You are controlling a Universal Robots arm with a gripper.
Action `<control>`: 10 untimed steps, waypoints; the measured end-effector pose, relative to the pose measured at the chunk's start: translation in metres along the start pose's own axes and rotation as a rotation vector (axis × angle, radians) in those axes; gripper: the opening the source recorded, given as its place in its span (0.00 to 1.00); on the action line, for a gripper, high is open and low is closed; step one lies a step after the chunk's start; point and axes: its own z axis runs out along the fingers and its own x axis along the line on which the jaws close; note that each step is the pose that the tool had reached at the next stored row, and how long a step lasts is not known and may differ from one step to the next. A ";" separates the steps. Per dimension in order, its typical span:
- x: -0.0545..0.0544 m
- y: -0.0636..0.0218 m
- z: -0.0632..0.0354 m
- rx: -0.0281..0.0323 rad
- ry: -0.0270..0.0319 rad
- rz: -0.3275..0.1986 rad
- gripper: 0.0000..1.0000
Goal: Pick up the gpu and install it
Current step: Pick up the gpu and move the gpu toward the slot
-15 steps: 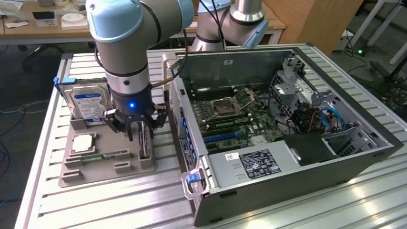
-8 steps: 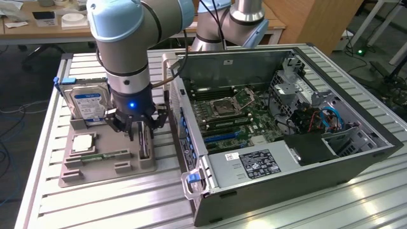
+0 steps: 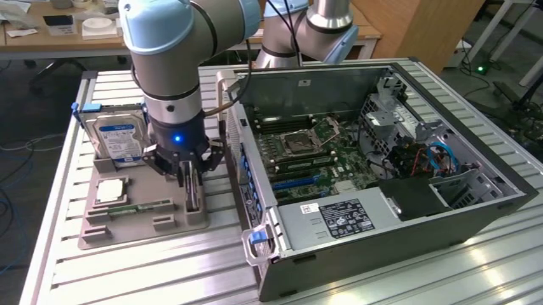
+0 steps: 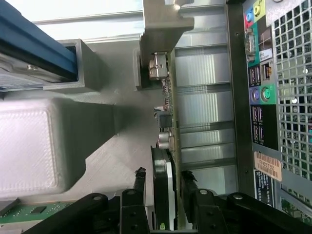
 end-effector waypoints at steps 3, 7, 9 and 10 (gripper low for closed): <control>0.000 0.0030 0.0001 0.0052 -0.0007 0.001 0.42; 0.001 0.0066 0.0001 0.0080 -0.0011 0.001 0.42; 0.001 0.0078 0.0001 0.0092 -0.0012 0.001 0.42; 0.001 0.0082 0.0000 0.0100 -0.0012 0.001 0.42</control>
